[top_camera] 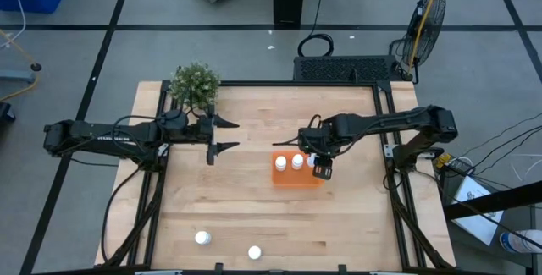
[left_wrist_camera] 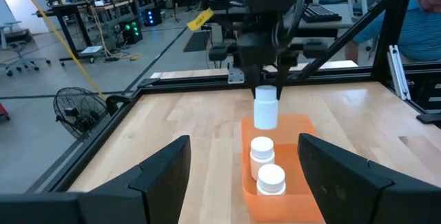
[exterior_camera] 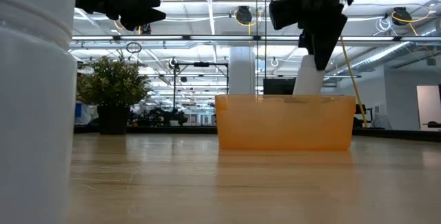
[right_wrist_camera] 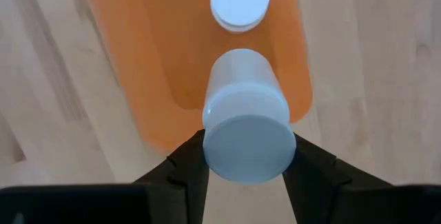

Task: Pick and place pill bottles into a basket
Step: Put the pill bottle into the bin

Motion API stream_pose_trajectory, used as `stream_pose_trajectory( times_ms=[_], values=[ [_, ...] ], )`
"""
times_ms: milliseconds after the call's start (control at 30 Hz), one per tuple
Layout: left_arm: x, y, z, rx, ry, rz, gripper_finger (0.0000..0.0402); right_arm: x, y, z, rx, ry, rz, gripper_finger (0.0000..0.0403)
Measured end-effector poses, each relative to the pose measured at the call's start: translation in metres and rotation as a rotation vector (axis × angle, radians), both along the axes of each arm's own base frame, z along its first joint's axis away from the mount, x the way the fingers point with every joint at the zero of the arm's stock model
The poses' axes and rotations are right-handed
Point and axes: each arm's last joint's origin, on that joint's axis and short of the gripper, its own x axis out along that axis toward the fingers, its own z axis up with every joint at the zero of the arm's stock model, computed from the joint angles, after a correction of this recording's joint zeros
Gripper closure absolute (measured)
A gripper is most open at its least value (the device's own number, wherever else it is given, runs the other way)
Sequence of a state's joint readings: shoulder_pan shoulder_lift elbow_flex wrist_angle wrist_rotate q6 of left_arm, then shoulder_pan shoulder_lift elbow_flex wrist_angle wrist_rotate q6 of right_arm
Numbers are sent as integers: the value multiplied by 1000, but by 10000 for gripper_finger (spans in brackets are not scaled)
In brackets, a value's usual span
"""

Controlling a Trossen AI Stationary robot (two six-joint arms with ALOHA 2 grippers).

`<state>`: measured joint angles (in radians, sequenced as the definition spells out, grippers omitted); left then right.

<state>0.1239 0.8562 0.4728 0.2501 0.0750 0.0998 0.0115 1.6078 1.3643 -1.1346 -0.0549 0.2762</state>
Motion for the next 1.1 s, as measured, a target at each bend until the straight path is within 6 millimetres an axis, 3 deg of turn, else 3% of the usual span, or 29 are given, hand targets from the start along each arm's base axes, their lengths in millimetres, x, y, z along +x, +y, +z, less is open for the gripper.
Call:
stream_pose_trajectory(
  times_ms=[400, 633, 1100],
  values=[
    [0, 0, -2, -2, 16, -1, 128, 11, -10, -21, -5, 63, 27, 264],
    [0, 0, -1, -1, 15, -1, 128, 14, -14, -21, -8, 43, 35, 264],
    [0, 0, -1, 18, 15, -1, 128, 0, -15, -47, 0, 126, 30, 264]
  ],
)
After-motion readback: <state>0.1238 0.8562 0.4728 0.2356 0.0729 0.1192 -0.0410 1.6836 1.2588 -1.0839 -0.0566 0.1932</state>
